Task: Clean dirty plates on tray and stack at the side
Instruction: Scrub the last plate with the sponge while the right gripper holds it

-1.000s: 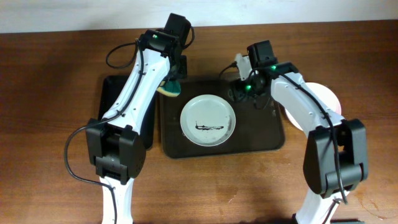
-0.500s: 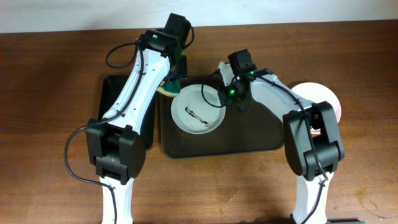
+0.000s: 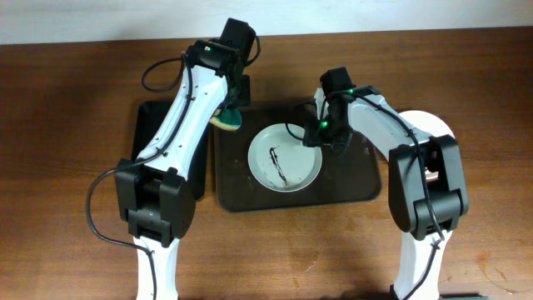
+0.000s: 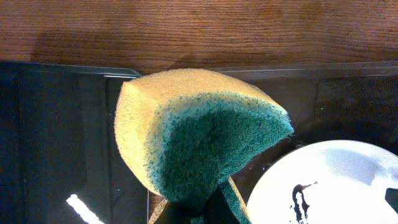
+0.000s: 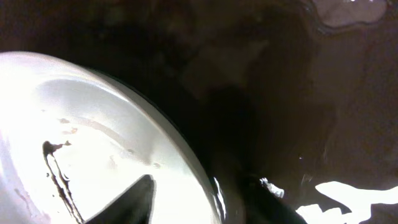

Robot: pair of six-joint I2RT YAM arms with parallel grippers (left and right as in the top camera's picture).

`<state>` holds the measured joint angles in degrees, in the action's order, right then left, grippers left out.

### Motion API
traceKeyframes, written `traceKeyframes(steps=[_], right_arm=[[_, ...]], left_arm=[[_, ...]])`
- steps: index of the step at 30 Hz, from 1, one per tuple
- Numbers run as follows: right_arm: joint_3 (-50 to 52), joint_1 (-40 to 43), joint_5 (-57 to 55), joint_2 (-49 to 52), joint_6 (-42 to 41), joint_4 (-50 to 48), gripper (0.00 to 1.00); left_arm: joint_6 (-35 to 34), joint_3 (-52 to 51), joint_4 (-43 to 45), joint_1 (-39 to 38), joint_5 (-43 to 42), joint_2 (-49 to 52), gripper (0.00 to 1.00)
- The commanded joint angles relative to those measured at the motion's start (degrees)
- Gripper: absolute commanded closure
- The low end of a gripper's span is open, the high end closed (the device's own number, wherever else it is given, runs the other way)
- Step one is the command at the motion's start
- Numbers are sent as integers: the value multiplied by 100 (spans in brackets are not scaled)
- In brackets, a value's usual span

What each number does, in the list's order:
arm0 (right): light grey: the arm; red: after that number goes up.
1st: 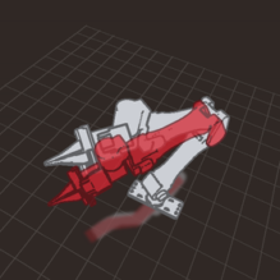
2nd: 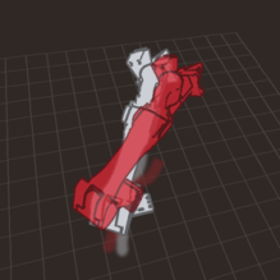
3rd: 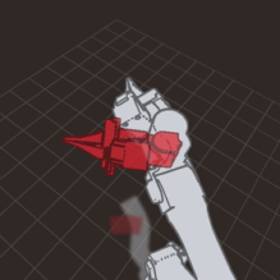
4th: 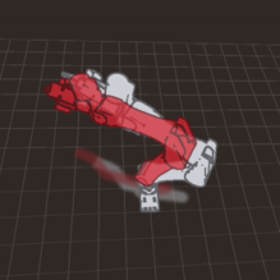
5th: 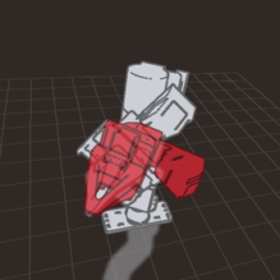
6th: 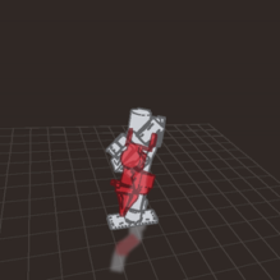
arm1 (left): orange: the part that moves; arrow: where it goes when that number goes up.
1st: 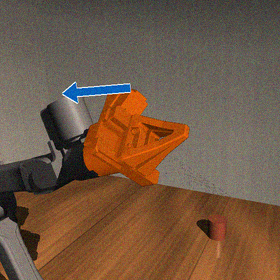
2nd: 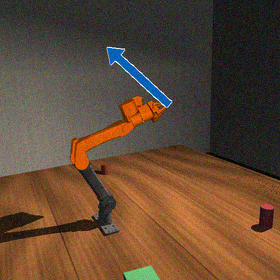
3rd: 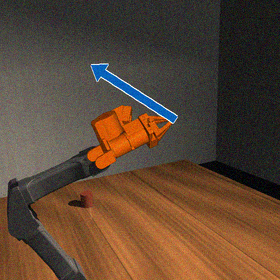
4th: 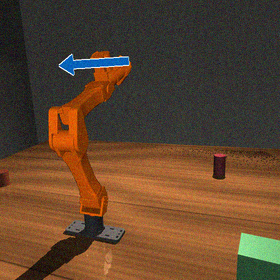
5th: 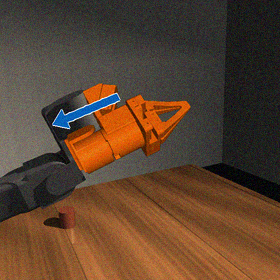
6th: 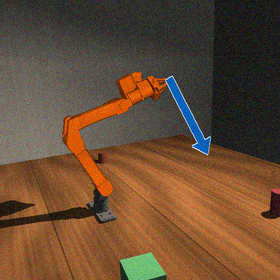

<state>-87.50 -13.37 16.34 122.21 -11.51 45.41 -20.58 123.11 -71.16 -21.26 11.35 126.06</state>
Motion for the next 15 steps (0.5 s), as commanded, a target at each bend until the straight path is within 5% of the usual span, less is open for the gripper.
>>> traceKeyframes(steps=[1,3,6,10,15], right_arm=[[72,155,-247,101,236,232,64],[72,188,-308,101,234,387,68],[76,188,-304,101,-33,466,96],[291,181,-284,101,-994,74,96],[518,122,-155,101,-1043,-199,96]], left_arm=[[92,50,-9,4,-4,-37,100],[92,46,-11,4,-7,-37,100],[92,-94,-22,4,-275,-37,100],[98,-680,168,0,-719,-37,100],[745,-1069,756,-24,-1506,-37,100]])
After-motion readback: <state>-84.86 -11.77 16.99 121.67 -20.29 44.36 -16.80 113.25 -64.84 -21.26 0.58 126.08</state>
